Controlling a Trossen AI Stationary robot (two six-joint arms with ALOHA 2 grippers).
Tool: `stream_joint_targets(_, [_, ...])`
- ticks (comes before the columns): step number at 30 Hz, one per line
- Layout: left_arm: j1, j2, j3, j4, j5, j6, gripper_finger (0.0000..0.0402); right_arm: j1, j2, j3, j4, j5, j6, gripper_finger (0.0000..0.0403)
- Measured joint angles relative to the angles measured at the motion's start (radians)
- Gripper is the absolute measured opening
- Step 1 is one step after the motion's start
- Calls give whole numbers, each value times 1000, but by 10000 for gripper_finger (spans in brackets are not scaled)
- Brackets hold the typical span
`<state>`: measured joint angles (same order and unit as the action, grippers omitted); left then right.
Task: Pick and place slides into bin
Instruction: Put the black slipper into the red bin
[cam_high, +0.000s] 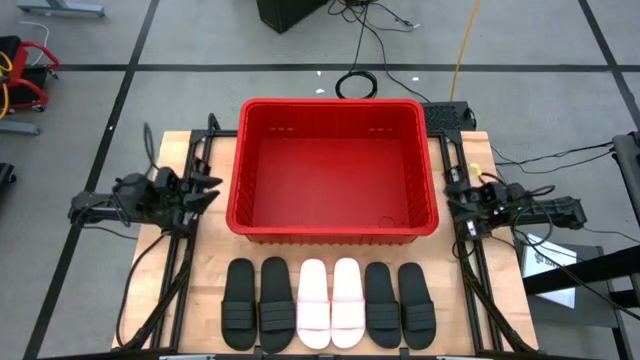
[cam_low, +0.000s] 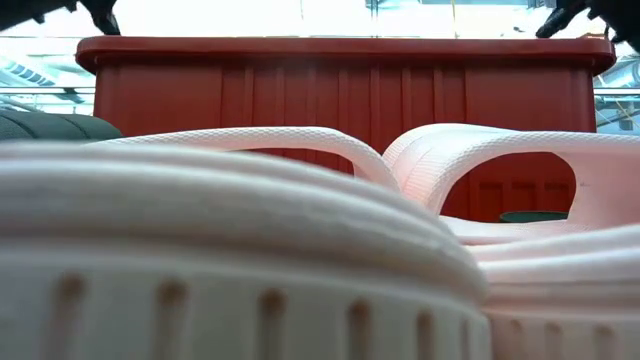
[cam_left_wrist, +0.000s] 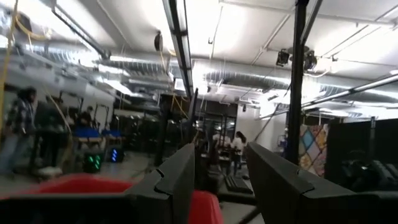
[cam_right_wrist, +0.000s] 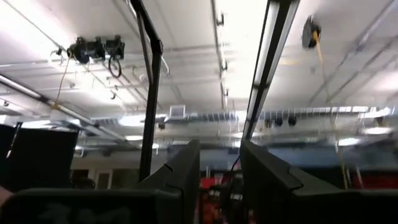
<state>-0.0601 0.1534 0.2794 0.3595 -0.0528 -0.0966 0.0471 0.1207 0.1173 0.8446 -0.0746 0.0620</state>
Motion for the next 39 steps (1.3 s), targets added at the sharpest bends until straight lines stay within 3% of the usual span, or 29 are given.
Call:
stream_joint_targets(5, [0,152,210,1,-21,65,152,0,70,112,1,15,-63,105])
stream_joint_targets(12, [0,405,537,-73,-26,69,152,0,252,307,1,159,-67,105])
stream_joint_targets(25, [0,737,959,-218,-18,68,152,0,599,676,-44,157,18,105])
stream_joint_targets(33, [0,814,1094,-282,20,45,152,0,720,961,-332,161,17,105])
stream_joint_targets(39, [0,867,1202,-377,30,-11,152,0,781,1221,-654,261,24,105])
